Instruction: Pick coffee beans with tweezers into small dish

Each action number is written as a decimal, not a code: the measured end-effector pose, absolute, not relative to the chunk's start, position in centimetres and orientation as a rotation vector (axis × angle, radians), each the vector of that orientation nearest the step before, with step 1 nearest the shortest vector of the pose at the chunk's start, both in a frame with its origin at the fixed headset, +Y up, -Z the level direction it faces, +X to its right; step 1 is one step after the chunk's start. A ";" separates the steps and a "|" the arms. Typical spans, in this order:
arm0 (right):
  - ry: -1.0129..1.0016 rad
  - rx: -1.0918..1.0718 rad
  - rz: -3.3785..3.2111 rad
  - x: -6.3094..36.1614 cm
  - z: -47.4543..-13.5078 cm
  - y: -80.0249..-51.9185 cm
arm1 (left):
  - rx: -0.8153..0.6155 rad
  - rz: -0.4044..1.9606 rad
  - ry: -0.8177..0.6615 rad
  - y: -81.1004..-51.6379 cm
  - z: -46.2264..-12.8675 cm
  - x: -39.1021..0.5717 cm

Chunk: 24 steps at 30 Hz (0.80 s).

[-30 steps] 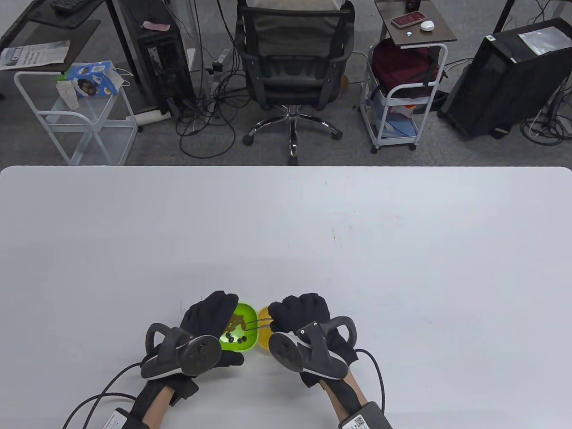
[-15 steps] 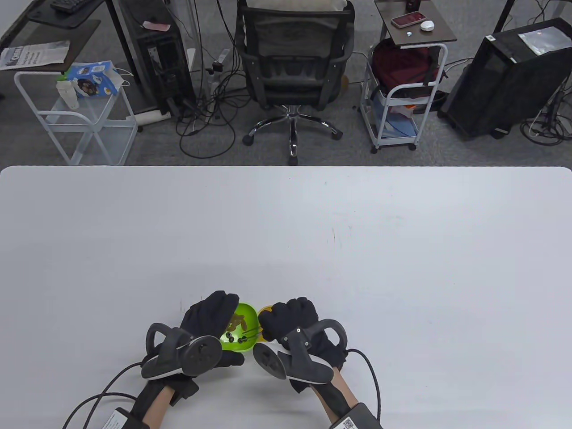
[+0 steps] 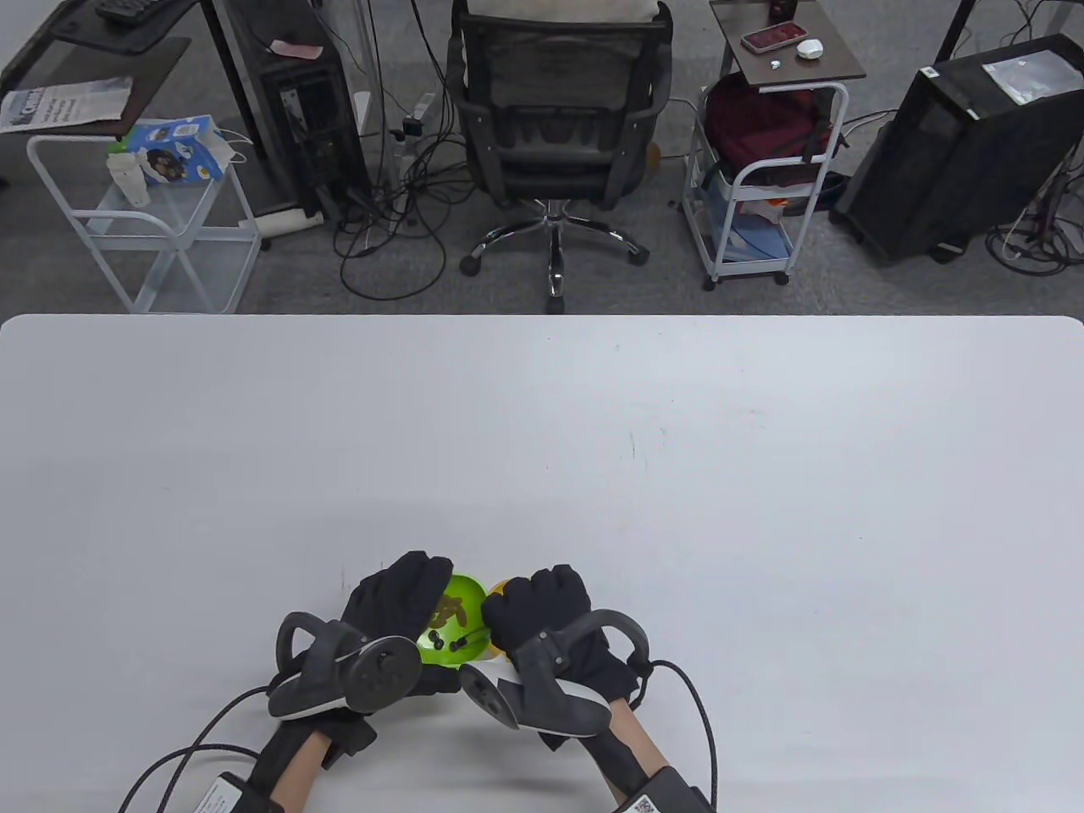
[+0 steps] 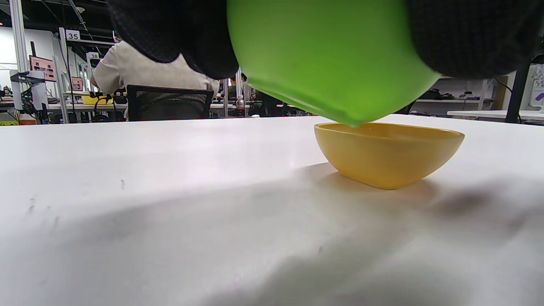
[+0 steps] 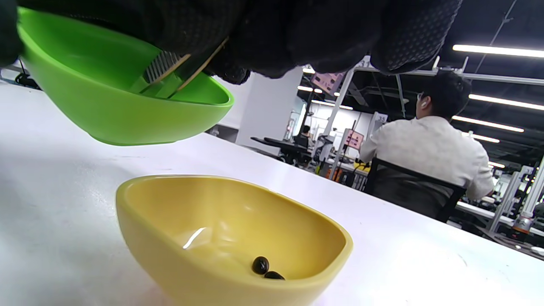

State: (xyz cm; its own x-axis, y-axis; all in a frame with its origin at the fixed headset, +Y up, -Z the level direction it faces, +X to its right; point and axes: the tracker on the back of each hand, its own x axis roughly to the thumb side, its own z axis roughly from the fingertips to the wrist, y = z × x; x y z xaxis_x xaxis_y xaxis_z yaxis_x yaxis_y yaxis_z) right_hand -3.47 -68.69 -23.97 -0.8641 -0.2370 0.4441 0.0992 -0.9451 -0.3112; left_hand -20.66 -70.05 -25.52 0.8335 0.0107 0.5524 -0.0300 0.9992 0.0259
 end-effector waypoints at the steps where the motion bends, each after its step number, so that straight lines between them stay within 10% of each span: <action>1: 0.420 -0.730 -2.842 -3.5 -24.0 -68.7 | 0.033 0.021 -0.585 -70.1 -25.5 -20.6; 24: 0.424 -0.675 -2.981 -1.6 -24.8 -67.3 | 0.037 0.024 -0.587 -70.0 -25.5 -20.6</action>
